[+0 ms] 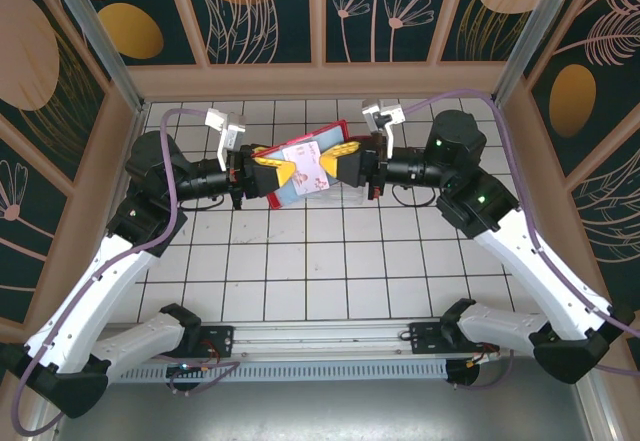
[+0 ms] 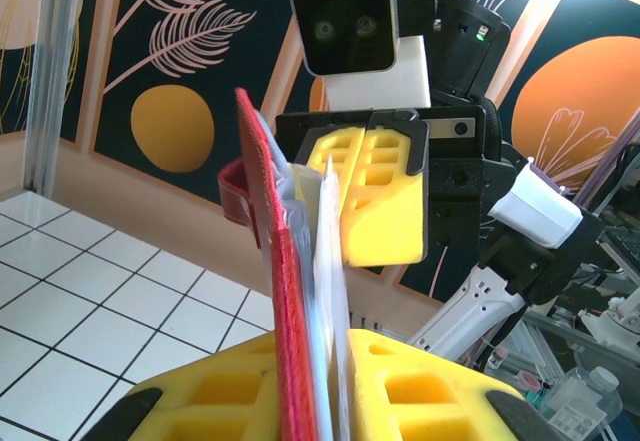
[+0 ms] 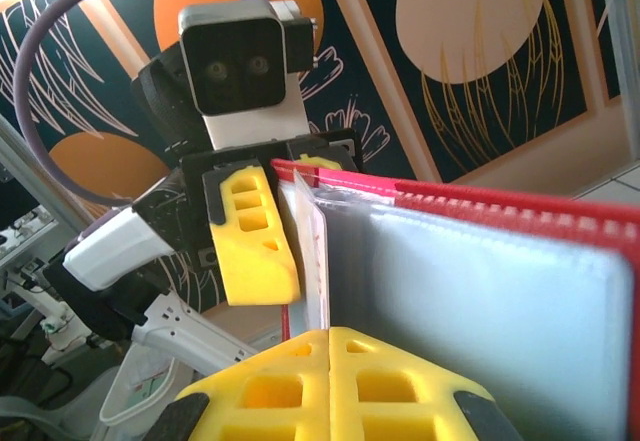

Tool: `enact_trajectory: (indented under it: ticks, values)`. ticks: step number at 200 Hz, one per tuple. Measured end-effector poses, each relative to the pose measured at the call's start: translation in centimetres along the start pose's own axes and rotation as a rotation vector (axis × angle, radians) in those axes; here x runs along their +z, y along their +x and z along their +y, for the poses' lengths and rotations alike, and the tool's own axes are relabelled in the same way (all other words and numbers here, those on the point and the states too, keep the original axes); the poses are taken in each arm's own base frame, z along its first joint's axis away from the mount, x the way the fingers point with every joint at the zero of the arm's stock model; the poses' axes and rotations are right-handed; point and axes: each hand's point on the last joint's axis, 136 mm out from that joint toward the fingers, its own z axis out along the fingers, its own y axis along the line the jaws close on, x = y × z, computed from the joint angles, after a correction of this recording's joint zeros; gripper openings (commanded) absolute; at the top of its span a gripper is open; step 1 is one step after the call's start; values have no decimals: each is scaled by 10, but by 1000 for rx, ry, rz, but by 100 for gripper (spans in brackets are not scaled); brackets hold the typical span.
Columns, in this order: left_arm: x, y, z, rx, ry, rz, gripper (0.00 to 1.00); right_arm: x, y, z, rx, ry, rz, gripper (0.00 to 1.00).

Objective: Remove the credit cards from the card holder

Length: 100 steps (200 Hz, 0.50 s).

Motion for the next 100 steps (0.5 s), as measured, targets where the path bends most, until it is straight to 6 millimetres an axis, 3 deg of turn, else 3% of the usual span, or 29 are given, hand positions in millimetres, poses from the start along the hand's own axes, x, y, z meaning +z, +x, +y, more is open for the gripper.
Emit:
enact_trajectory:
  ticks: [25,100]
  values:
    - [-1,0,-2,3,5,0,18,-6,-5,2,-19,19,-20,0]
    - [-1,0,-4,1,12,2,1,-10,-3,-5,-19,62,-19,0]
